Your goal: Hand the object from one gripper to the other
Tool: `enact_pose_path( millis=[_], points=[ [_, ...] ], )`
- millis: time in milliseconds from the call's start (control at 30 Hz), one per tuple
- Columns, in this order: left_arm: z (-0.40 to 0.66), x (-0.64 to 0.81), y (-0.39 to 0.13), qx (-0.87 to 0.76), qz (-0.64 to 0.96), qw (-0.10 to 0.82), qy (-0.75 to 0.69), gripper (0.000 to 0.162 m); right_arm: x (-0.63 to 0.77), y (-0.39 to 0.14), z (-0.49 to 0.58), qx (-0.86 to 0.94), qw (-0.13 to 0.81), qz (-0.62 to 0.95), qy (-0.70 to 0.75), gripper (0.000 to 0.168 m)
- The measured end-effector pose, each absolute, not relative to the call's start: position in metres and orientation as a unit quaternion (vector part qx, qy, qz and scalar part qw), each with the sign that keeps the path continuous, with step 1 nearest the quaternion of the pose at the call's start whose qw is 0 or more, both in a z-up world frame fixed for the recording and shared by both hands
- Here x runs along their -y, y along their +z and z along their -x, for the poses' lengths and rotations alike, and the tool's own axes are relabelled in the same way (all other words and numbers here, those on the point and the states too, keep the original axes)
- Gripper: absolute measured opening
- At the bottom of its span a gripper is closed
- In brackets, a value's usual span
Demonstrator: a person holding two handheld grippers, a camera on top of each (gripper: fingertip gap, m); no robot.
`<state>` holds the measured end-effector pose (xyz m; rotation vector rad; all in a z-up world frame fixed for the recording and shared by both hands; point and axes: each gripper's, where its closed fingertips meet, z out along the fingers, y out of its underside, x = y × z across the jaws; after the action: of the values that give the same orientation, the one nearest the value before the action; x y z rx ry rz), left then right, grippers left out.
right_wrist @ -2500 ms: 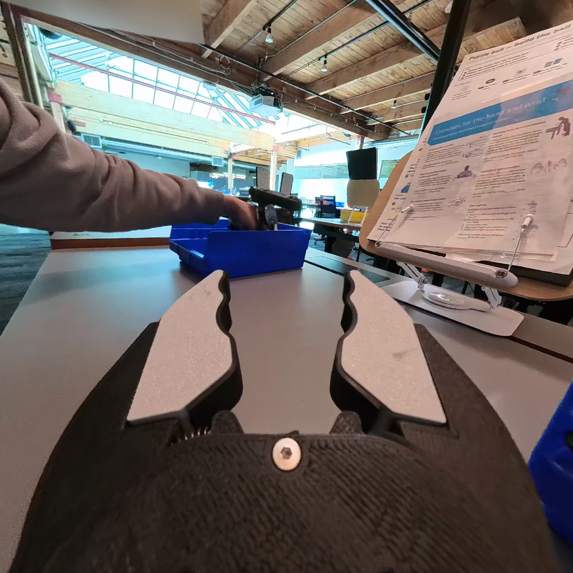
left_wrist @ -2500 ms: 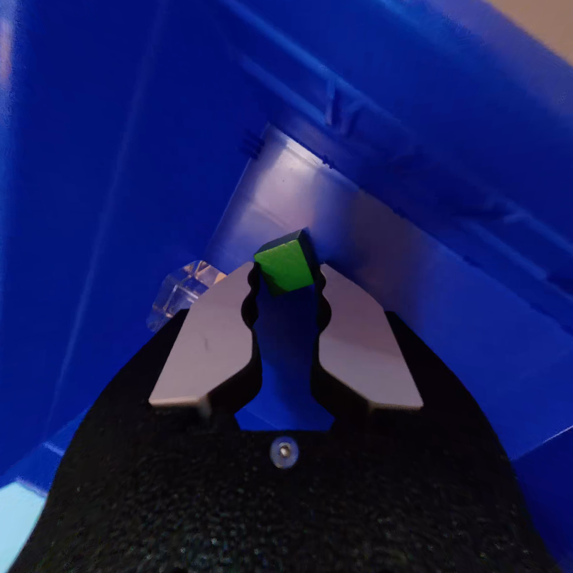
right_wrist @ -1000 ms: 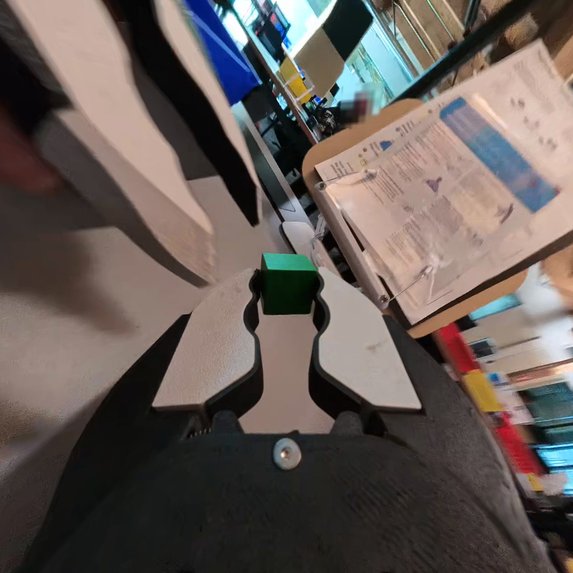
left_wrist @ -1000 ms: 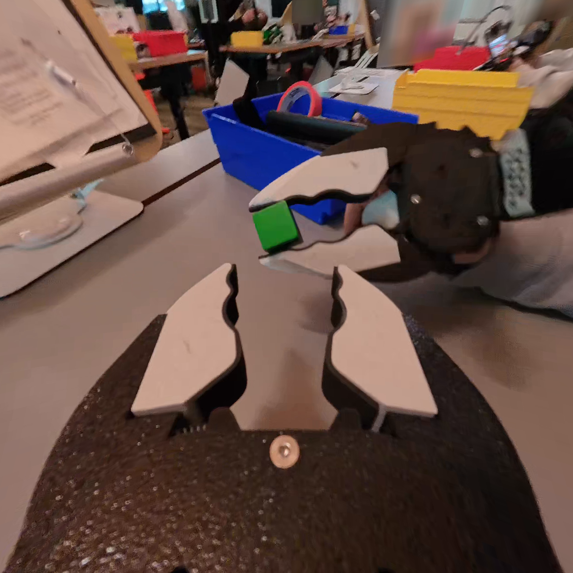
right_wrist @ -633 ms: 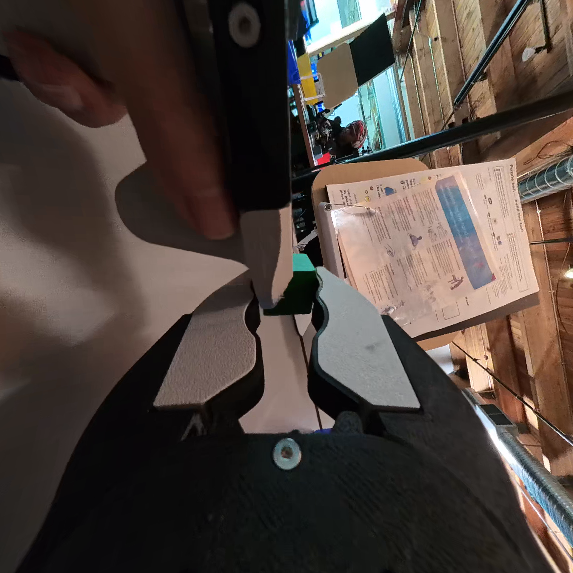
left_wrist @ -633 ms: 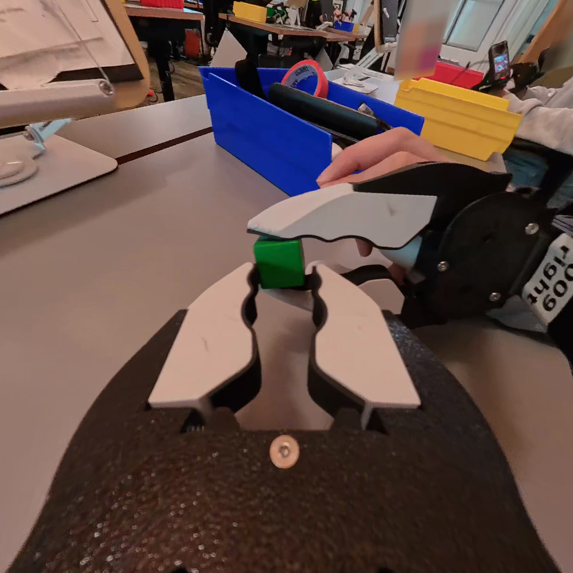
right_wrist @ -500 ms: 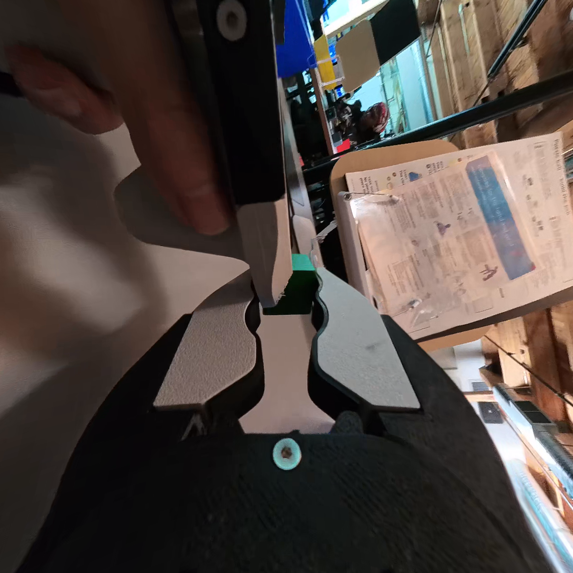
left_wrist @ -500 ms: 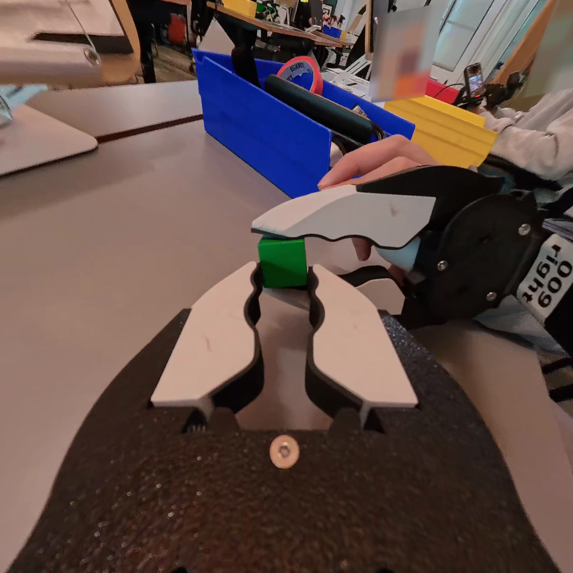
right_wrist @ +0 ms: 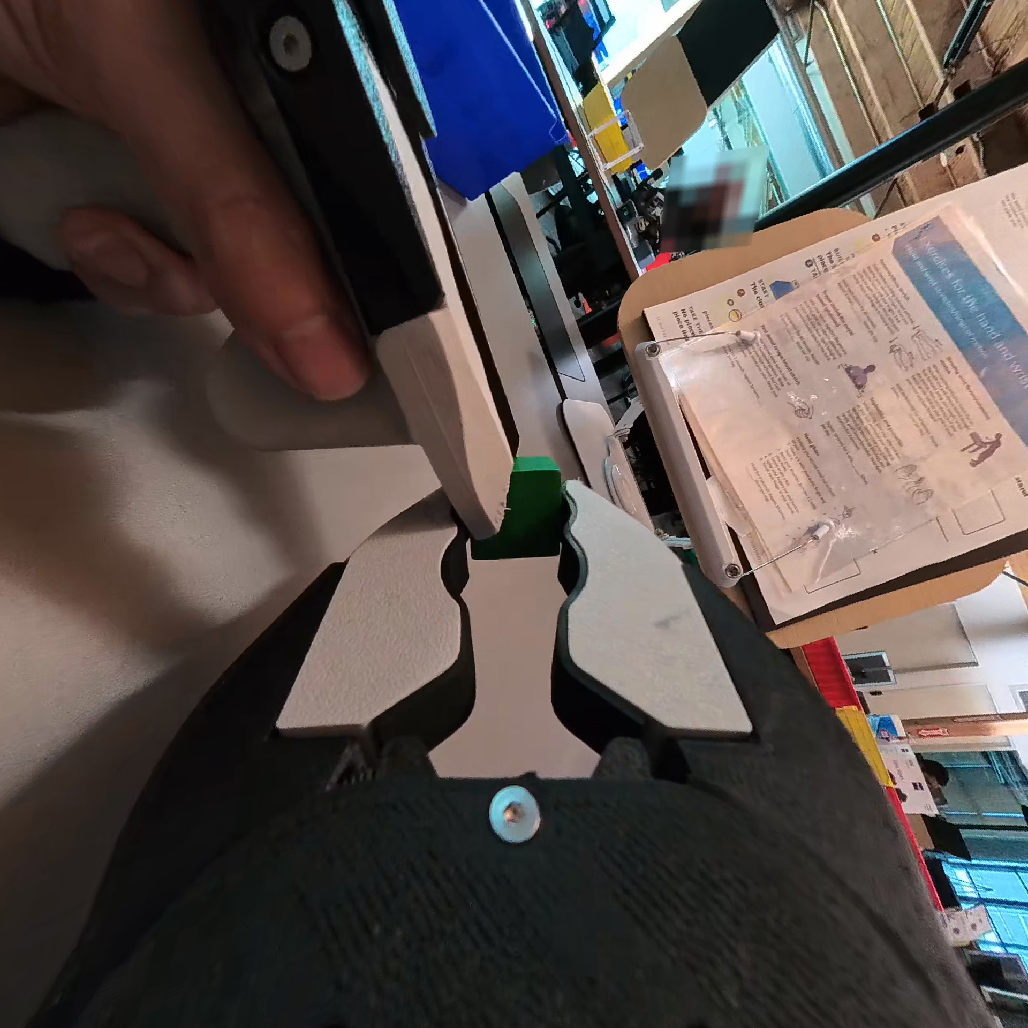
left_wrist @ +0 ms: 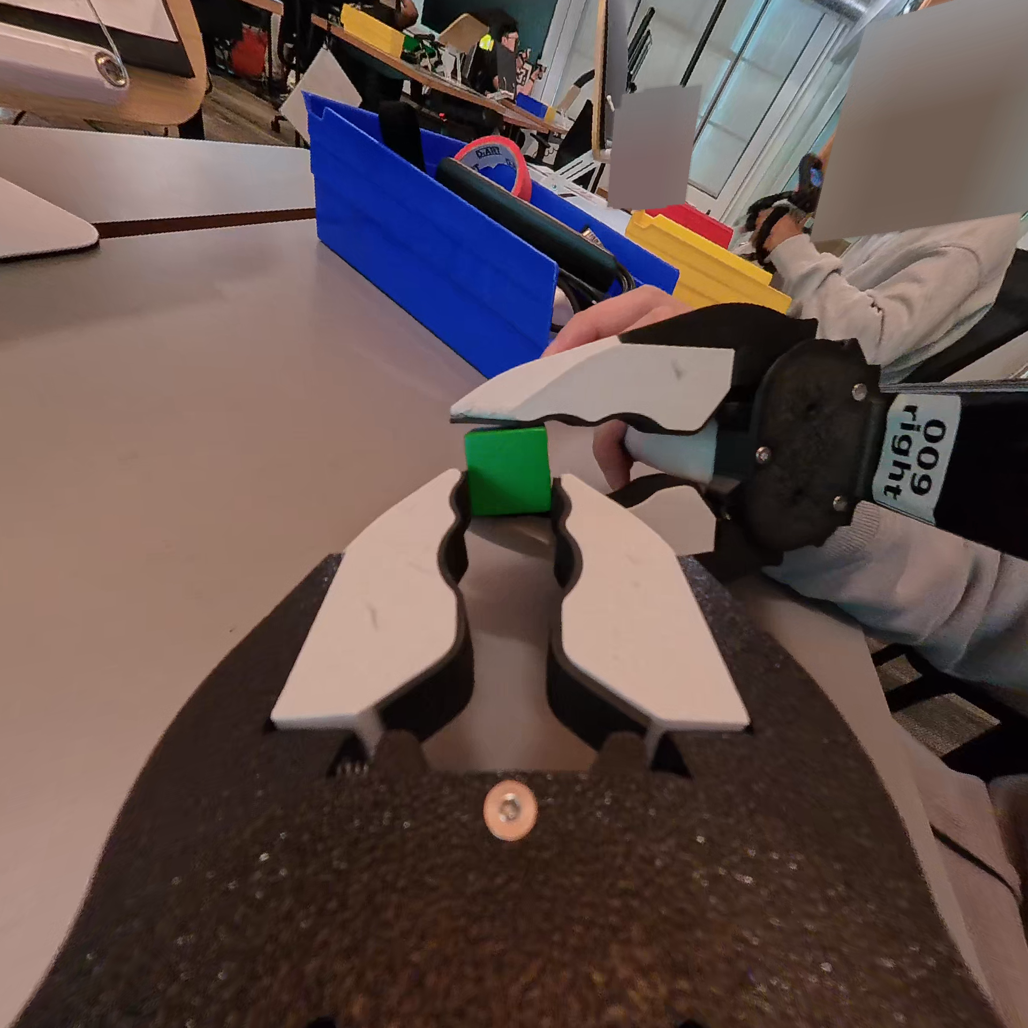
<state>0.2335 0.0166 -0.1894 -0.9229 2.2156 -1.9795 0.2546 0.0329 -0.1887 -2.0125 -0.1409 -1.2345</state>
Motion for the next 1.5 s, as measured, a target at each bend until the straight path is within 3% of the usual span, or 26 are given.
enact_pose_path(
  millis=[133,200,300,400,567,967,1133,1233,1367,1500],
  points=[
    [-0.233,-0.02,-0.181,-0.705,0.287,0.021,-0.648,0.027,-0.032,-0.18,-0.252,0.053,0.408,0.78,-0.471,0.031],
    [-0.233,-0.025,-0.17,-0.694,0.271,0.03,-0.667,0.027,-0.034,-0.178,-0.244,0.053,0.456,0.787,-0.413,0.049],
    [-0.227,-0.037,-0.139,-0.664,0.2,0.073,-0.716,0.027,-0.037,-0.175,-0.219,-0.005,0.568,0.801,-0.188,0.072],
    [-0.207,-0.041,-0.121,-0.66,0.095,0.123,-0.735,0.027,-0.038,-0.155,-0.192,-0.06,0.657,0.75,0.058,0.074],
    [-0.19,-0.031,-0.129,-0.684,-0.016,0.202,-0.7,0.027,-0.039,-0.132,-0.165,-0.094,0.686,0.653,0.307,0.06],
    [-0.189,-0.028,-0.136,-0.695,-0.1,0.322,-0.635,0.027,-0.045,-0.13,-0.176,-0.164,0.698,0.584,0.38,0.033],
    [-0.204,-0.03,-0.147,-0.721,-0.061,0.347,-0.597,0.027,-0.046,-0.139,-0.188,-0.148,0.701,0.644,0.267,0.032],
    [-0.214,-0.035,-0.156,-0.742,0.014,0.295,-0.601,0.046,-0.04,-0.151,-0.213,-0.11,0.68,0.725,0.022,0.031],
    [-0.221,-0.038,-0.151,-0.736,0.13,0.186,-0.638,0.057,-0.014,-0.147,-0.251,-0.044,0.552,0.753,-0.354,0.032],
    [-0.226,-0.026,-0.159,-0.735,0.212,0.135,-0.63,0.055,-0.01,-0.164,-0.261,0.026,0.399,0.769,-0.499,0.032]
  ],
)
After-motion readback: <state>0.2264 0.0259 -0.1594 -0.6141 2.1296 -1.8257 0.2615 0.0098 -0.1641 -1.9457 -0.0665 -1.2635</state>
